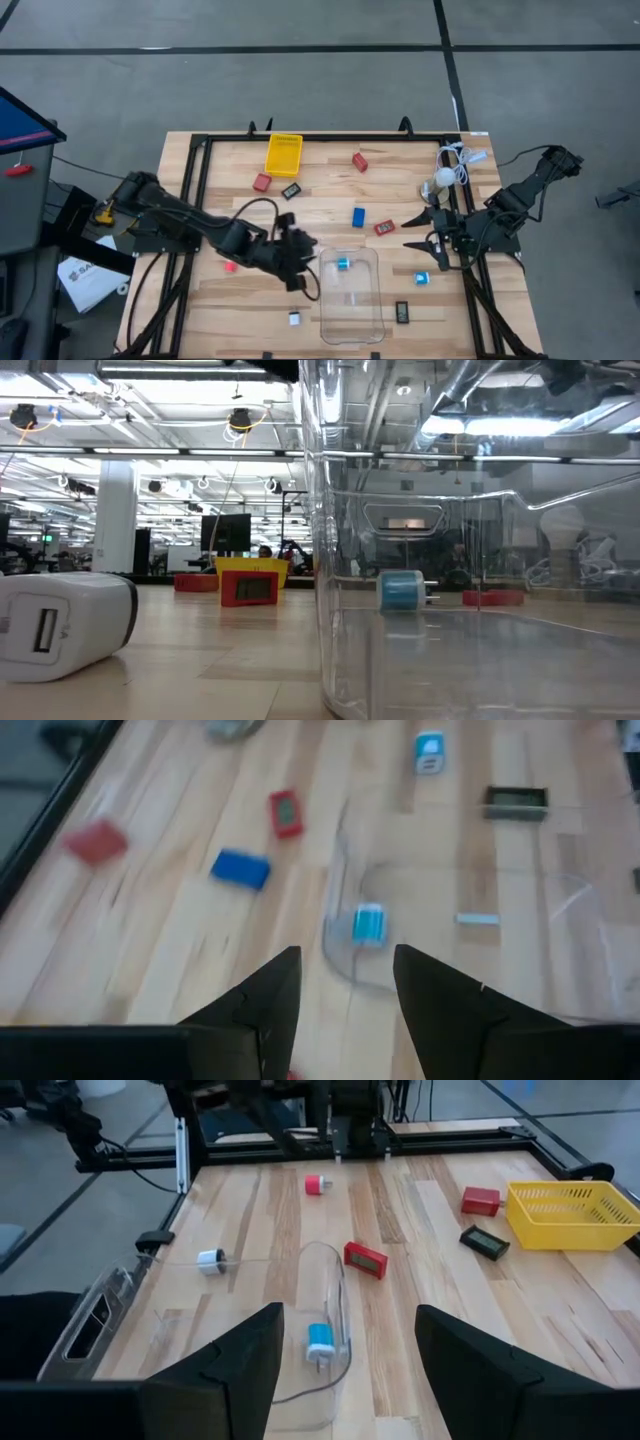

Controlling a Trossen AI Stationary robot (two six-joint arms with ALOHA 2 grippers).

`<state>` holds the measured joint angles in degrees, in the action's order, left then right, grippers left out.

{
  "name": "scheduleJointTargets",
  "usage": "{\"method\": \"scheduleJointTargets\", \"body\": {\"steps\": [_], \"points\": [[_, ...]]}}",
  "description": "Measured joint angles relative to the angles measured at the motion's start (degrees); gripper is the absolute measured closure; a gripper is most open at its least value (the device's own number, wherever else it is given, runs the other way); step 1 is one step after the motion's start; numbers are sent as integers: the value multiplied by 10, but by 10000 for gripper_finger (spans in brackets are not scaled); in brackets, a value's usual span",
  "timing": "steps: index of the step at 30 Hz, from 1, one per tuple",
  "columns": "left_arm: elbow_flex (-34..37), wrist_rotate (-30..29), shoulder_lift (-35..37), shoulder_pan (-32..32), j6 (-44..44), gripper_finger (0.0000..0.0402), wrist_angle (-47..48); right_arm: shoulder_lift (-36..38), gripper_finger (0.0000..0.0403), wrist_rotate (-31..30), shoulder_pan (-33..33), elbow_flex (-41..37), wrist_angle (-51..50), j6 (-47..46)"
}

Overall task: Pick & Place Office items
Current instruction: Put the white power adapter into the clear bin

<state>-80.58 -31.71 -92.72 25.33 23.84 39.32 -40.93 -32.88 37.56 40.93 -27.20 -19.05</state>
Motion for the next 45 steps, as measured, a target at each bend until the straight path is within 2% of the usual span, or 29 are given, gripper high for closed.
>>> {"method": "scheduleJointTargets", "body": {"steps": [3, 7, 12, 19, 25, 28, 31, 36, 40, 42, 45], "points": [[18, 13, 10, 15, 69, 244, 36, 0, 181, 0, 0, 0, 0, 0], [40, 77, 8, 30, 169, 239, 83, 0, 181, -1, 0, 0, 6, 0], [68, 113, 4, 60, 247, 234, 82, -10, 181, -1, 0, 0, 15, 0], [73, 139, -16, 115, 291, 233, 15, -29, 181, -1, 0, 0, 27, 1], [72, 157, -88, 147, 276, 233, -36, -39, 181, -1, 0, 0, 46, 11], [70, 168, -131, 163, 205, 233, -57, -39, 181, 0, 0, 0, 64, 19], [55, 164, -158, 183, 69, 233, -67, -38, 181, 2, 0, 0, 72, 24], [30, 76, -162, 202, -118, 233, -58, -38, 181, 2, 0, 0, 73, 21], [14, 3, -160, 205, -320, 232, -66, -38, 181, 2, 2, 0, 82, 22], [14, 1, -164, 202, -424, 228, -72, -38, 181, 1, 7, 0, 85, 21], [14, 4, -171, 197, -531, 214, -72, -38, 181, 0, 14, 0, 86, 16]]}}
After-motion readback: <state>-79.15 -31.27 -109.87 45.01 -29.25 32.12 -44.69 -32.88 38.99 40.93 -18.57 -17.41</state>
